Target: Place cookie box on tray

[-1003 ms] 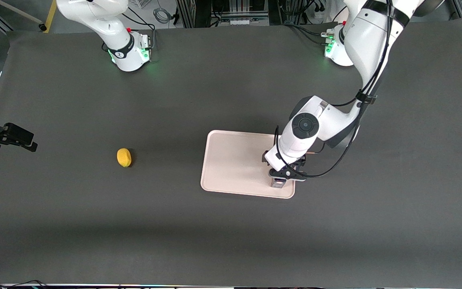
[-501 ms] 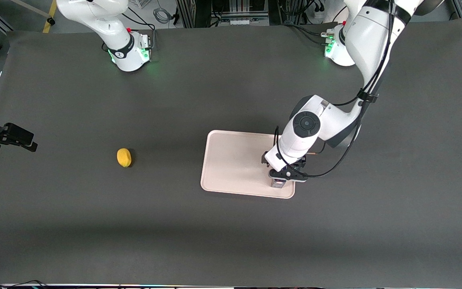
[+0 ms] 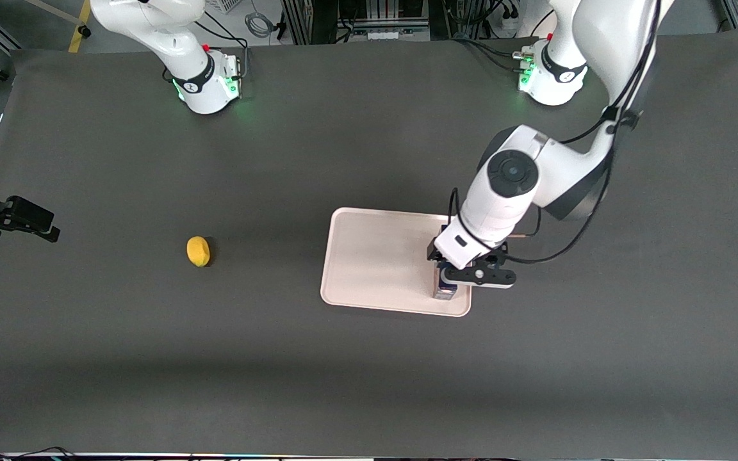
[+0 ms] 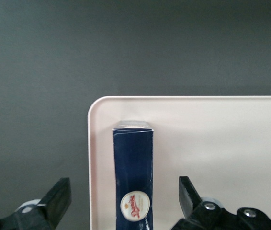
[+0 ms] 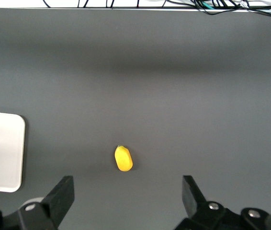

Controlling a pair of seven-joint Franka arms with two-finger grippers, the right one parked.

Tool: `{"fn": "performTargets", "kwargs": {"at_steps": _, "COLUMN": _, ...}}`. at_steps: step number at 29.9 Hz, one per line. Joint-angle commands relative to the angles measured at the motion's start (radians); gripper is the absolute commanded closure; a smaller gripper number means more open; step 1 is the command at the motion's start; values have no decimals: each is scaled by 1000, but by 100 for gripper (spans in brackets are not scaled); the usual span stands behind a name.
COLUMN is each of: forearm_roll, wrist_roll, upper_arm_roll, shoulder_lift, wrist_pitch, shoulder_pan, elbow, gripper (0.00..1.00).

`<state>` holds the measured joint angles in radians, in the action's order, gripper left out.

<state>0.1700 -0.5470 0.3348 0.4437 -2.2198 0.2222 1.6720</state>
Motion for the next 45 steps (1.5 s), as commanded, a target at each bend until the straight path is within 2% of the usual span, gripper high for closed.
{"fn": "performTargets", "kwargs": {"at_steps": 1, "forearm_roll": -76, "wrist_roll": 54, "upper_arm_roll": -3, "shoulder_lift": -115, "wrist_pitch": 90, "shoulder_pan": -43, "elbow": 8, "gripper": 0}}
{"fn": "performTargets", "kwargs": {"at_steps": 7, "forearm_roll": -161, "wrist_roll": 220, "upper_arm_roll": -5, "shoulder_lift": -220, "wrist_pitch": 222, "shoulder_pan": -133, "elbow": 6, "gripper": 0}}
{"fn": "performTargets", "kwargs": {"at_steps": 20, "forearm_roll": -149, "wrist_roll": 283, "upper_arm_roll": -36, "shoulder_lift": -375, "wrist_pitch": 399, "shoulder_pan": -279, "elbow": 3, "gripper": 0}}
{"fn": "performTargets", "kwargs": {"at_steps": 32, "forearm_roll": -162, "wrist_roll": 481, "upper_arm_roll": -184, "shoulder_lift": -436, "wrist_pitch": 451, "shoulder_pan": -310, "elbow": 0, "gripper": 0}}
{"fn": "performTargets", "kwargs": {"at_steps": 45, "forearm_roll": -156, "wrist_roll": 487, "upper_arm_roll": -197, "shoulder_lift": -502, "wrist_pitch": 555, "shoulder_pan": -331, "elbow": 14, "gripper": 0}}
